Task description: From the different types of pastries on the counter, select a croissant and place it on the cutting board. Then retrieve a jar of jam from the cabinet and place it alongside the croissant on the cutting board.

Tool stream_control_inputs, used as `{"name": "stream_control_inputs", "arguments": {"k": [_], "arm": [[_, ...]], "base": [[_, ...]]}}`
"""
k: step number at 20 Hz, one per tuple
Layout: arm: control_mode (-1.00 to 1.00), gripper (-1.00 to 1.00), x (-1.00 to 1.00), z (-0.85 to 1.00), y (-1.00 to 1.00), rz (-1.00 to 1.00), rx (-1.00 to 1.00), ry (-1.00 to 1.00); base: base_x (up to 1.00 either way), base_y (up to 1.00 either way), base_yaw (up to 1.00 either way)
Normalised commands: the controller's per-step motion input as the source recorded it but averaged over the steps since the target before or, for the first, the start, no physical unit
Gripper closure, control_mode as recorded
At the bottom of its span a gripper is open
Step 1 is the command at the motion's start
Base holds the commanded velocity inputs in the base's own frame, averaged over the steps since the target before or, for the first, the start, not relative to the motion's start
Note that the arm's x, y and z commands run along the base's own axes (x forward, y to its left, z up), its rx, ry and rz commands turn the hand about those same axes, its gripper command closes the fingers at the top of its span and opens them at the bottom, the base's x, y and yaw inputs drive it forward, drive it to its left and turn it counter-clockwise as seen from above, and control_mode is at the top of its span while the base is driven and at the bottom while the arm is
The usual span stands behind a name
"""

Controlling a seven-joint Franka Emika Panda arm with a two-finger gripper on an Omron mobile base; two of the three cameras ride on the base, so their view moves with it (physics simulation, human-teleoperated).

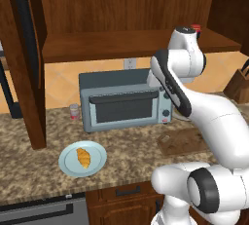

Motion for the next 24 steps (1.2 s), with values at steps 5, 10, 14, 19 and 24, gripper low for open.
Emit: {"name": "stream_control_inputs", "arguments": {"k": [5,10,14,19,24], "arm": [[-1.0,-1.0,0.1,0.21,-0.25,-0.01,0.0,0.0],[-1.0,-1.0,0.0,0.57,-0.62,0.0,0.0,0.0],[-1.0,-1.0,0.0,0.6,-0.22,-0.19,0.0,0.0],[-1.0,-1.0,0.19,0.18,0.04,-0.19,0.0,-0.07],[-1.0,-1.0,0.02,0.28,-0.06,-0.26,0.0,-0.25]], "base": [[0.0,0.0,0.0],[0.0,0.0,0.0],[0.0,0.0,0.0],[0.0,0.0,0.0],[0.0,0.0,0.0]]}}
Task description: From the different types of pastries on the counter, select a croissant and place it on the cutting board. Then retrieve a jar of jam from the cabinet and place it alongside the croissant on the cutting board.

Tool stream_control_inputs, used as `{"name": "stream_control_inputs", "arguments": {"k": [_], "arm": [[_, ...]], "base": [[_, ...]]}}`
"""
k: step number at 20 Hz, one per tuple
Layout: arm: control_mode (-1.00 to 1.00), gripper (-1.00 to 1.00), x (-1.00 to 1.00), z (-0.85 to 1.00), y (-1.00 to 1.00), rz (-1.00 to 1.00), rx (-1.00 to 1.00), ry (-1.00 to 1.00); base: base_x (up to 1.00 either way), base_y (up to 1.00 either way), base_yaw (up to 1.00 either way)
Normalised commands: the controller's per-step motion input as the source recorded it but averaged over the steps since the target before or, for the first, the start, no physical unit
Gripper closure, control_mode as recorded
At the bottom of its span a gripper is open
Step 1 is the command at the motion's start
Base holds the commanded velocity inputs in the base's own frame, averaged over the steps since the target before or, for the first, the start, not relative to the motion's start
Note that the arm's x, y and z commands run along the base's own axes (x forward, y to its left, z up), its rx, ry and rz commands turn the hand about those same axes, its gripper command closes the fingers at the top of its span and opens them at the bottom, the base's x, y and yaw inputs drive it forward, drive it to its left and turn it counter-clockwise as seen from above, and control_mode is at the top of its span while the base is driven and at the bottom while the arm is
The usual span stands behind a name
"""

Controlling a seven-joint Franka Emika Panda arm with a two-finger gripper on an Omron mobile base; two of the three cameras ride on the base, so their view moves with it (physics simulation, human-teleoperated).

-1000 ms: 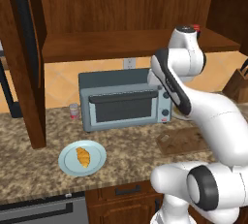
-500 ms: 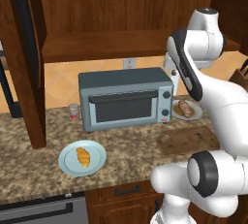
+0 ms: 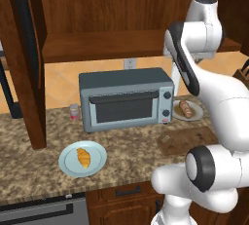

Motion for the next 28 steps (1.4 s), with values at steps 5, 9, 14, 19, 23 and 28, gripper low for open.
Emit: {"name": "stream_control_inputs", "arguments": {"k": [5,9,14,19,23,28], "arm": [[-1.0,-1.0,0.07,0.38,-0.11,-0.18,0.0,-0.14],[-1.0,-1.0,0.3,0.38,-0.23,-0.02,0.0,-0.09],[-1.0,-1.0,0.26,0.25,-0.44,0.0,-0.01,-0.08],[-1.0,-1.0,0.04,0.08,-0.44,0.0,-0.06,-0.15],[-1.0,-1.0,0.0,0.03,-0.49,0.06,-0.09,-0.15],[-1.0,-1.0,0.01,0.02,-0.4,0.08,-0.07,-0.17]], "base": [[0.0,0.0,0.0],[0.0,0.0,0.0],[0.0,0.0,0.0],[0.0,0.0,0.0],[0.0,0.0,0.0],[0.0,0.0,0.0]]}}
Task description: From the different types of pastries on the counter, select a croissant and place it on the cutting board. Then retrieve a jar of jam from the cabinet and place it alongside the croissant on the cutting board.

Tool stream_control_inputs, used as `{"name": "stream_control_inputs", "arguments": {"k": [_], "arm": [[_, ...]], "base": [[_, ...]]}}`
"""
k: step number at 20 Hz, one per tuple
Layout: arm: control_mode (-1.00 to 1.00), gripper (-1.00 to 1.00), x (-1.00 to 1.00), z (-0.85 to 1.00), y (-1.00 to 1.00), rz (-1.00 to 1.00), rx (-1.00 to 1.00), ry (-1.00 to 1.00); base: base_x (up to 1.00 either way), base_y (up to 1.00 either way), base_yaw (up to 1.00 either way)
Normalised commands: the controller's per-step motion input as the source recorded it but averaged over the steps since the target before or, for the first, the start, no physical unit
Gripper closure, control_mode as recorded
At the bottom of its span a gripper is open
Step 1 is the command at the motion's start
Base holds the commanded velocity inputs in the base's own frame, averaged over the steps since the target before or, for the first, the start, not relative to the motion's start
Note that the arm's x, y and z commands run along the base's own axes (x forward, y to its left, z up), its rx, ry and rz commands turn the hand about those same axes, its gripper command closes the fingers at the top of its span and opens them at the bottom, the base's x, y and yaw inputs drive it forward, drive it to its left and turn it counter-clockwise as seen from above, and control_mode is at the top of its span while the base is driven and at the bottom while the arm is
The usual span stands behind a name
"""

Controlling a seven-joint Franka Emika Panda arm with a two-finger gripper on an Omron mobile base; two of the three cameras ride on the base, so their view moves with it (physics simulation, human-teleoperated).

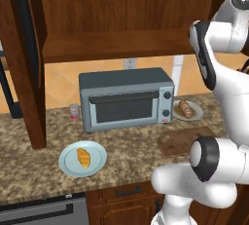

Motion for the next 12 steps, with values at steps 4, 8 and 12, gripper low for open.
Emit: {"name": "stream_control_inputs", "arguments": {"k": [4,8,12], "arm": [[-1.0,-1.0,0.03,0.0,0.11,0.02,0.0,-0.03],[-1.0,-1.0,0.51,0.08,0.16,0.0,0.0,0.01],[-1.0,-1.0,0.45,0.32,-0.05,0.0,0.0,0.12]], "base": [[0.0,0.0,0.0],[0.0,0.0,0.0],[0.0,0.0,0.0]]}}
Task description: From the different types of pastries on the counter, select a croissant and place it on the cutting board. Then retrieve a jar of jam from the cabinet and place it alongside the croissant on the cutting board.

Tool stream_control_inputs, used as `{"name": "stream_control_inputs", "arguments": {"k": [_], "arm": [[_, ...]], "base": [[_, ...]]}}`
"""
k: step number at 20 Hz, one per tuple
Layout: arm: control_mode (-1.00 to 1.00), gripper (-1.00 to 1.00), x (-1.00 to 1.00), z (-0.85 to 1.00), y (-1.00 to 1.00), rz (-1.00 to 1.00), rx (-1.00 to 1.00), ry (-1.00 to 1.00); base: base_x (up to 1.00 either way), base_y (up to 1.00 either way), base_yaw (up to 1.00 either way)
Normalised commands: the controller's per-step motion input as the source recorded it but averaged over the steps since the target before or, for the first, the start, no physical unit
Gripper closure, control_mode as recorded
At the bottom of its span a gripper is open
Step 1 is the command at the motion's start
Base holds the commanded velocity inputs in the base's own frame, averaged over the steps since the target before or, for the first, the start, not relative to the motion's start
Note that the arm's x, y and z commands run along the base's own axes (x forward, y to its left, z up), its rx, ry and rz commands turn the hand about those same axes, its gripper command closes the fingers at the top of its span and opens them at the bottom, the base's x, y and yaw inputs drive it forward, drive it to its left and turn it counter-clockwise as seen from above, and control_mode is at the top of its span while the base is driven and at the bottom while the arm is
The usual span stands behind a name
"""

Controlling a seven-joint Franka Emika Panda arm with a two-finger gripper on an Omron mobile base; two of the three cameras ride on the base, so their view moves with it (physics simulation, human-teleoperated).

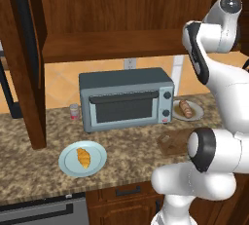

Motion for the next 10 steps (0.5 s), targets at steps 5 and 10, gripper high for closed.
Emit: {"name": "stream_control_inputs", "arguments": {"k": [5,10], "arm": [[-1.0,-1.0,0.38,0.19,-0.18,0.0,0.0,0.18],[-1.0,-1.0,0.34,-0.1,-0.04,0.0,0.0,0.01]], "base": [[0.0,0.0,0.0],[0.0,0.0,0.0]]}}
